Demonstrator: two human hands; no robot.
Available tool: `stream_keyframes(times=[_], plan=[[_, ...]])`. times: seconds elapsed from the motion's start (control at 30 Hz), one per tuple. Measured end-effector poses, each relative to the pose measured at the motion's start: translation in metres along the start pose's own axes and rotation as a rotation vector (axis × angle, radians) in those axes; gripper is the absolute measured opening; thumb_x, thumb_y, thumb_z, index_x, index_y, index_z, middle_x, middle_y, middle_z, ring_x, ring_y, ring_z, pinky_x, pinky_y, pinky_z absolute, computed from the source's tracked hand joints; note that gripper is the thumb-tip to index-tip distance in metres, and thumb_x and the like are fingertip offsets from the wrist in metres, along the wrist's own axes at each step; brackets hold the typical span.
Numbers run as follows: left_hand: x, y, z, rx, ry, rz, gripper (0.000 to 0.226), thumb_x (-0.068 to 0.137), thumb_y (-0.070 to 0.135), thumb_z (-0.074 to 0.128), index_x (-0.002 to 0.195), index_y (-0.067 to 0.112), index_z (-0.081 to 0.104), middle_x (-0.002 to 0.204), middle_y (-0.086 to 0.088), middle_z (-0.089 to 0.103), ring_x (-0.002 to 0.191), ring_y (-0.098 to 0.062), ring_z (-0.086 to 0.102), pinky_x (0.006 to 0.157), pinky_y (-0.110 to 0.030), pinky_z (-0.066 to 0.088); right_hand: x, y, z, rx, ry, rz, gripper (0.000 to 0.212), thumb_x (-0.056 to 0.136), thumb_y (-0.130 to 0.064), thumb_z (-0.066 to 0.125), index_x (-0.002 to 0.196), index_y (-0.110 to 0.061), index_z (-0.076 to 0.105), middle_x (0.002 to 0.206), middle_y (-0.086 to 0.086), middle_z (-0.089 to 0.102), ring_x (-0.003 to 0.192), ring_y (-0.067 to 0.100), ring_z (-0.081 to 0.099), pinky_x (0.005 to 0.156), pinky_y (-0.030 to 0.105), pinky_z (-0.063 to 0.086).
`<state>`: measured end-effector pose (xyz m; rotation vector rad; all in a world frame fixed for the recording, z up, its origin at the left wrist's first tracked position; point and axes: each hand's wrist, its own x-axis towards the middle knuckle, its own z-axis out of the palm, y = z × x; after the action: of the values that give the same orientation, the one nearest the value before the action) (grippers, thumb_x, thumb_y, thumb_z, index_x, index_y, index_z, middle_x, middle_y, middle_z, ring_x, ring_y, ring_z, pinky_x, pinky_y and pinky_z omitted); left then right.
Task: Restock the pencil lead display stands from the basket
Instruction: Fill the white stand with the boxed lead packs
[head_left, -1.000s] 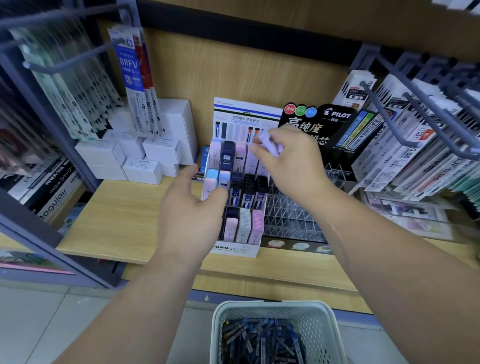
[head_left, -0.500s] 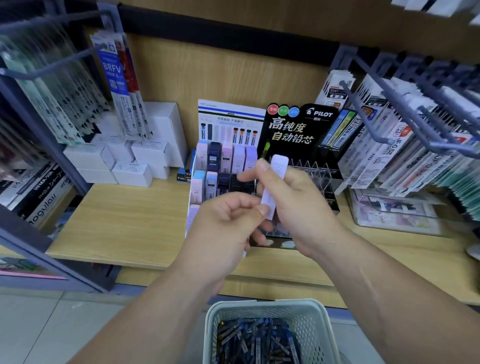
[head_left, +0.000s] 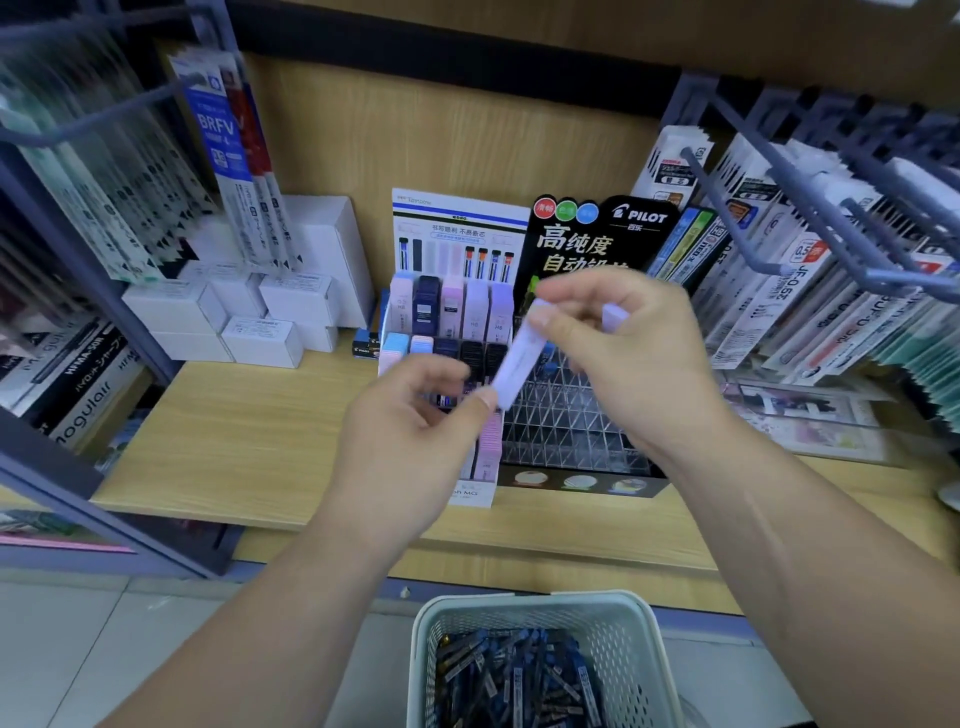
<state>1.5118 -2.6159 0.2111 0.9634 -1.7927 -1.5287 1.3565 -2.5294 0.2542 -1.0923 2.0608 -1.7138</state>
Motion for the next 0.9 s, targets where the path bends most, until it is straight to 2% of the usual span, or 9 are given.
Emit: stream_keyframes(times=[0.1,0.23,0.3,0.37,0.4,0.47,0.53,0.67,0.9], plan=[[0.01,-0.007,-0.017,0.174,0.23,0.047,0.035,0.082,0.046,0.072,0.114,0.037,0.06,0.111,0.019,0.057,0.099,-0.003,0.055,0.087,-0.034,0.053,0.026,-0.007,0.008,-0.096,0.044,-0.144,0.011,0.09,-0.014,0.075,0.095,-0.024,0.074,0.082,-0.006,0.072,0.061,-0.001,0.055,0.063,0.026,0.051],[0.017,-0.008,-0.028,0.159,0.178,-0.147,0.066,0.083,0.047,0.07,0.142,0.034,0.045,0.138,0.019,0.049,0.128,-0.008,0.046,0.107,-0.046,0.043,0.055,0.0,0.027,-0.294,0.012,-0.299,0.009,0.09,-0.019,0.076,0.099,-0.018,0.076,0.076,-0.023,0.061,0.069,-0.007,0.056,0.071,0.018,0.047],[0.016,-0.008,-0.025,0.06,0.099,-0.241,0.055,0.087,0.042,0.07,0.137,0.037,0.048,0.125,0.032,0.055,0.116,0.006,0.051,0.1,-0.039,0.045,0.061,0.011,0.033,-0.373,-0.02,-0.343,0.009,0.089,-0.02,0.075,0.098,-0.018,0.076,0.077,-0.024,0.06,0.069,-0.008,0.057,0.072,0.019,0.047],[0.015,-0.01,-0.025,0.016,0.021,-0.231,0.022,0.091,0.033,0.068,0.105,0.043,0.055,0.081,0.047,0.058,0.082,0.025,0.053,0.077,-0.029,0.045,0.064,0.021,0.036,-0.453,-0.054,-0.396,0.011,0.089,-0.021,0.075,0.099,-0.016,0.076,0.081,-0.022,0.064,0.07,-0.009,0.057,0.072,0.019,0.046],[0.015,-0.011,-0.024,0.014,-0.005,-0.226,0.019,0.092,0.031,0.068,0.093,0.043,0.054,0.071,0.049,0.056,0.074,0.026,0.054,0.072,-0.027,0.044,0.064,0.025,0.037,-0.498,-0.065,-0.434,0.013,0.09,-0.023,0.074,0.1,-0.015,0.076,0.084,-0.017,0.068,0.072,-0.007,0.058,0.073,0.021,0.048],[0.017,-0.019,-0.023,0.028,-0.018,-0.207,0.014,0.089,0.032,0.068,0.095,0.042,0.06,0.081,0.04,0.065,0.083,0.014,0.061,0.078,-0.031,0.051,0.062,0.033,0.038,-0.567,-0.08,-0.493,0.018,0.09,-0.028,0.073,0.102,-0.015,0.076,0.091,-0.006,0.073,0.078,0.004,0.065,0.076,0.031,0.055],[0.016,-0.021,-0.02,0.116,-0.033,-0.174,0.021,0.085,0.035,0.069,0.105,0.04,0.062,0.092,0.027,0.07,0.089,0.003,0.064,0.085,-0.034,0.053,0.062,0.038,0.038,-0.599,-0.095,-0.516,0.018,0.089,-0.03,0.073,0.1,-0.015,0.076,0.089,-0.004,0.072,0.077,0.013,0.066,0.074,0.036,0.056],[0.014,-0.021,-0.019,0.13,-0.015,-0.154,0.028,0.083,0.036,0.069,0.108,0.042,0.061,0.096,0.026,0.07,0.09,0.004,0.062,0.087,-0.035,0.053,0.062,0.042,0.039,-0.581,-0.068,-0.515,0.016,0.086,-0.027,0.076,0.096,-0.015,0.077,0.086,-0.009,0.055,0.075,0.012,0.056,0.069,0.03,0.048],[0.015,-0.021,-0.02,0.1,-0.016,-0.168,0.026,0.083,0.037,0.067,0.108,0.043,0.061,0.095,0.025,0.07,0.091,0.0,0.063,0.088,-0.037,0.053,0.062,0.04,0.042,-0.624,-0.101,-0.484,0.012,0.087,-0.025,0.076,0.096,-0.018,0.074,0.078,-0.011,0.054,0.074,0.013,0.056,0.072,0.036,0.052]])
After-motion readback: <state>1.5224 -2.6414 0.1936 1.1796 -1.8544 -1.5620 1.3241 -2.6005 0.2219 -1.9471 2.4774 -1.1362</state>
